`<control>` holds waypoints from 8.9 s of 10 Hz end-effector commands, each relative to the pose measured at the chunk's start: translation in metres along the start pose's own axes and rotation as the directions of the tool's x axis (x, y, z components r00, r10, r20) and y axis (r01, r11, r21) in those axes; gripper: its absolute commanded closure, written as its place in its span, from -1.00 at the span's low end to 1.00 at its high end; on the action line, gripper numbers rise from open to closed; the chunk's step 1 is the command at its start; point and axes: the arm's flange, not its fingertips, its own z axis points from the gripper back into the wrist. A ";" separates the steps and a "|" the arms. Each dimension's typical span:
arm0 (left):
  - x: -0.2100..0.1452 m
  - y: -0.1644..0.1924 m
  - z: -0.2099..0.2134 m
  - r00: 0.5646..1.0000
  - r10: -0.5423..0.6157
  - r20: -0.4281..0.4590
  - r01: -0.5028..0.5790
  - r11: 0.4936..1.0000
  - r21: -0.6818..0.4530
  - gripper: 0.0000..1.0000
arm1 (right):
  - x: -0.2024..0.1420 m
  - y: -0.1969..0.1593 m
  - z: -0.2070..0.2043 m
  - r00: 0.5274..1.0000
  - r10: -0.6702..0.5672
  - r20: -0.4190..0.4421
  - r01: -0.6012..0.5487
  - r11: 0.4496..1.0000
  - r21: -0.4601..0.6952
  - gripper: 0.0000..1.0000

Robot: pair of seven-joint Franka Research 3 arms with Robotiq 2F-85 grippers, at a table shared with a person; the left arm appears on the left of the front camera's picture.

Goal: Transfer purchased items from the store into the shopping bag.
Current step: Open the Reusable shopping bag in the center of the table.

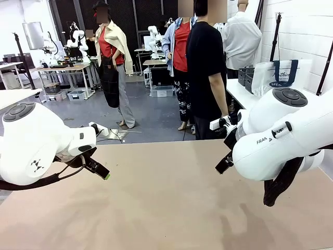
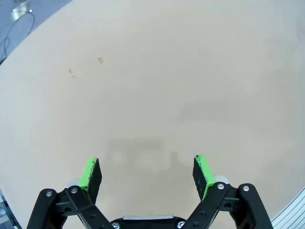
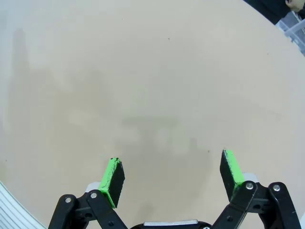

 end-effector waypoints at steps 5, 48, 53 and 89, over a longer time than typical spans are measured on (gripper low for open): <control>0.000 0.001 0.000 1.000 0.003 0.000 -0.003 1.000 0.000 -1.00 | 0.000 0.000 0.000 1.000 0.000 0.000 0.000 1.000 0.000 -1.00; 0.000 0.001 0.000 1.000 0.003 0.000 -0.003 1.000 0.000 -1.00 | 0.000 0.000 0.000 1.000 0.000 0.000 0.000 1.000 0.000 -1.00; 0.000 0.001 0.000 1.000 0.003 0.000 -0.003 1.000 0.000 -1.00 | 0.000 0.000 0.000 1.000 0.000 0.000 0.000 1.000 0.000 -1.00; 0.172 -0.011 0.119 0.969 0.237 -0.076 -0.248 0.947 -0.205 -1.00 | 0.282 -0.017 0.058 0.990 -0.034 -0.134 0.066 0.969 0.238 -1.00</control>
